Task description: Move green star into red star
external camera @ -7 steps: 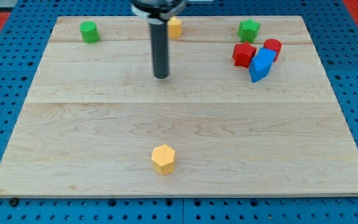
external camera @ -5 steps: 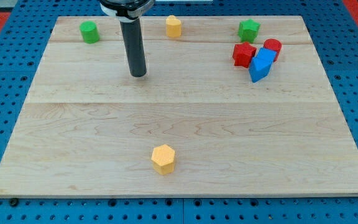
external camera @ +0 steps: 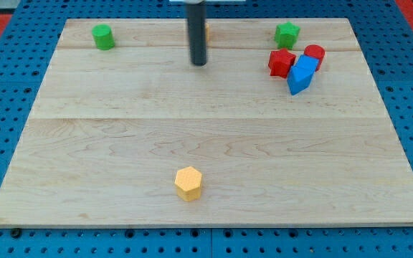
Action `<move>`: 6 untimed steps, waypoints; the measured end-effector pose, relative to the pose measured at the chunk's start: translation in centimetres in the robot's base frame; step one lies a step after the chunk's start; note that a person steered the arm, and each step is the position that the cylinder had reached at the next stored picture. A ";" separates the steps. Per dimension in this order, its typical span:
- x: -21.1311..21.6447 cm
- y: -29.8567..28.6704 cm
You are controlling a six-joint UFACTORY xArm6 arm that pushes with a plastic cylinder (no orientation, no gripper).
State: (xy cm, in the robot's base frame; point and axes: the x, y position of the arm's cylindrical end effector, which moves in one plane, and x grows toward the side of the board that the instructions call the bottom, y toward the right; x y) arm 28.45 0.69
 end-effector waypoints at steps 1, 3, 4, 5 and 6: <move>-4.6 1.4; -9.2 10.1; -8.2 14.3; -6.0 17.5; -4.6 15.4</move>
State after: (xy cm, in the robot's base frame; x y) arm 23.86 16.07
